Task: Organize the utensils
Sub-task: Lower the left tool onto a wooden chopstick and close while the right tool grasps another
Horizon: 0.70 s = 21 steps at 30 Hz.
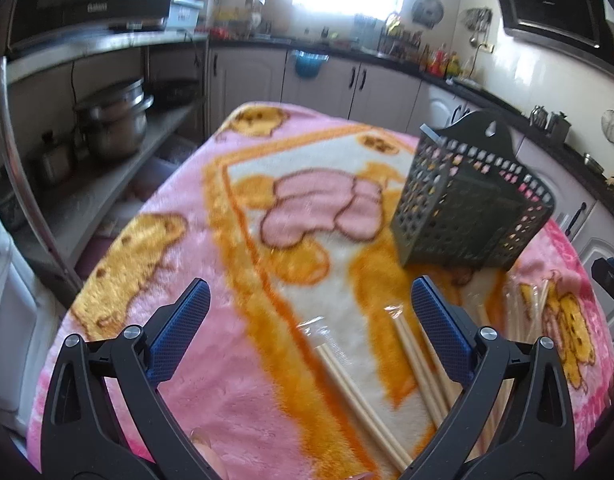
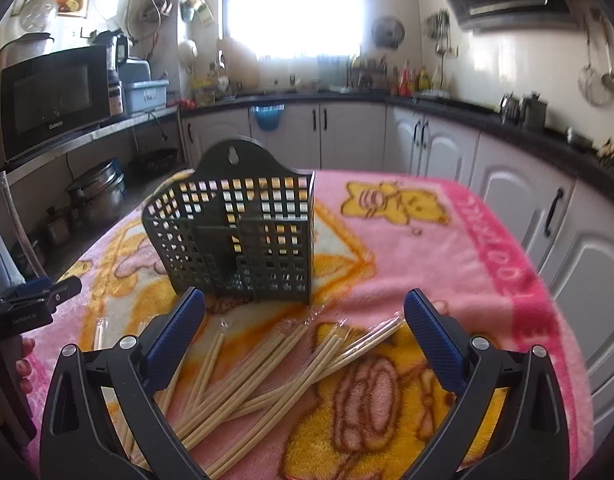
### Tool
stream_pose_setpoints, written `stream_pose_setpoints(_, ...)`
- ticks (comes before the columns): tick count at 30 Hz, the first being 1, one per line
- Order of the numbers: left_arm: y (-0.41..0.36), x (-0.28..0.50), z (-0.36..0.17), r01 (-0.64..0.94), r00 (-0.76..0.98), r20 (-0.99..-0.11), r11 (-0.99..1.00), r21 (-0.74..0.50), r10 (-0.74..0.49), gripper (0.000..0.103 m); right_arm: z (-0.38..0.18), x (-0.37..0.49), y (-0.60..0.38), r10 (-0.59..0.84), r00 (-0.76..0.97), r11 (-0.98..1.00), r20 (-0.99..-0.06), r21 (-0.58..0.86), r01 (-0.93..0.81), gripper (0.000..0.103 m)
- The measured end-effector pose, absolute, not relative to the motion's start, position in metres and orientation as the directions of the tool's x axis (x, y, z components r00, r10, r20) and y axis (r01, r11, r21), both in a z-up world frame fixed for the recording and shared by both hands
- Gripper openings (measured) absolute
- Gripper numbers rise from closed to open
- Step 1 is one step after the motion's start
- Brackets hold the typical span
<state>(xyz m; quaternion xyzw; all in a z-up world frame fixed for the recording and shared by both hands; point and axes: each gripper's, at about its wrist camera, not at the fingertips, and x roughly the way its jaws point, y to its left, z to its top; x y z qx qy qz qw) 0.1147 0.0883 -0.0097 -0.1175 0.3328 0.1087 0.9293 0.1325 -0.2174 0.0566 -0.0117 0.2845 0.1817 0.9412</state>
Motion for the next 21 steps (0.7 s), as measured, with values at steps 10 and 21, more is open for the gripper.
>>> stream_pose_setpoints(10, 0.118, 0.123, -0.044, -0.298, 0.674, -0.739, 0.912, -0.283, -0.009, 0.09, 0.013, 0.184, -0.235, 0.315, 0.641, 0.931, -0.7, 0.094, -0.354, 0.077)
stream_pose_setpoints(21, 0.11, 0.134, -0.06, -0.231, 0.646, -0.738, 0.872, -0.431, -0.193, 0.041, -0.015, 0.225, -0.227, 0.407, 0.477, 0.892, -0.779, 0.227, -0.39, 0.043)
